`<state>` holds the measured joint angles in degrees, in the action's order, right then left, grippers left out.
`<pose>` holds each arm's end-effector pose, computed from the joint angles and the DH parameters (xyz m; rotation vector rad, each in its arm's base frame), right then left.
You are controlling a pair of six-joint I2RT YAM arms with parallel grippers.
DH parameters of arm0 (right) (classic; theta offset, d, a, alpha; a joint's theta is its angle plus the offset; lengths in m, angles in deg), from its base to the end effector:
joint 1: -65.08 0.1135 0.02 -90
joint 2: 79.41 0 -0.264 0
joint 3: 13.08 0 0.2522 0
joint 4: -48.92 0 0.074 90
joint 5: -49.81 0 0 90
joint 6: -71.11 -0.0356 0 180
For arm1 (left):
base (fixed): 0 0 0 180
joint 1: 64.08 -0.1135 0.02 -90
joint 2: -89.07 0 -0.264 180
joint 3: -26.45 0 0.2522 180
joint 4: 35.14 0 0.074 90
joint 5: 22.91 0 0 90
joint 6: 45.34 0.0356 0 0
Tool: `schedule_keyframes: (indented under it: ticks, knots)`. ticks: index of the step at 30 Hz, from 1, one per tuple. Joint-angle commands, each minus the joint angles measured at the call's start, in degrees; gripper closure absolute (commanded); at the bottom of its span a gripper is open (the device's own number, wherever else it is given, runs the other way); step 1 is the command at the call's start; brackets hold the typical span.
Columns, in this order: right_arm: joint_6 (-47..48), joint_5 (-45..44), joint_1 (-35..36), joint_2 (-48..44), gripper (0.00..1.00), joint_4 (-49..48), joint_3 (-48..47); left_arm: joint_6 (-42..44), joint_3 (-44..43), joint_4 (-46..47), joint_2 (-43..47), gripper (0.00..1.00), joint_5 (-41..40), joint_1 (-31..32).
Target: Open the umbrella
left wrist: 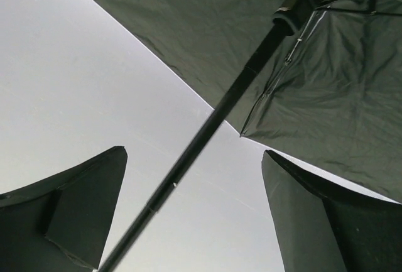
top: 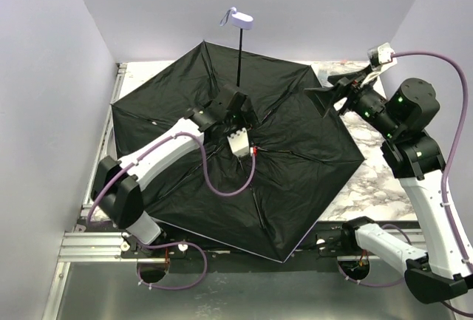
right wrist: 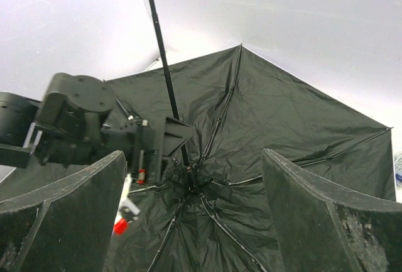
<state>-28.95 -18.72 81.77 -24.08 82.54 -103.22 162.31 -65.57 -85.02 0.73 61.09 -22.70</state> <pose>0.1725 0.0653 0.4768 -0.3917 1.5401 0.6562 0.2574 -0.2218 0.3146 2.4545 0.5079 0.7254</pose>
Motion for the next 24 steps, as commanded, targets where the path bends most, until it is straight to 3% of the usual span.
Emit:
schedule_keyframes:
  ticks: [1,5,8,11,18,24]
  knots:
    - [-0.14,-0.06,-0.82,-2.18,0.1,1.3,1.05,29.41,-4.11,8.58,-6.08,0.14,-7.96,0.24]
    - [-0.34,-2.41,-2.08,-3.67,0.1,2.46,0.5,26.99,-10.14,7.88,-11.7,0.33,-9.94,-1.14]
    - [-0.33,-4.03,-3.34,-4.7,0.1,2.82,-0.36,24.98,-13.41,3.65,-12.95,0.6,-9.75,-1.7]
    - [-0.19,-5.22,-4.15,-5.02,0.1,2.82,-1.37,23.87,-14.62,-0.65,-12.18,0.99,-8.47,-1.87]
    - [-1.33,-4.98,-5.57,-3.54,0.1,2.63,-7.32,18.63,-20.02,-8.92,-9.55,1.0,-4.18,-2.01]
    - [-0.41,-5.03,-6.05,0.01,0.08,0.54,-17.06,10.13,-40.01,-17.01,-13.79,1.0,-1.57,-3.0]
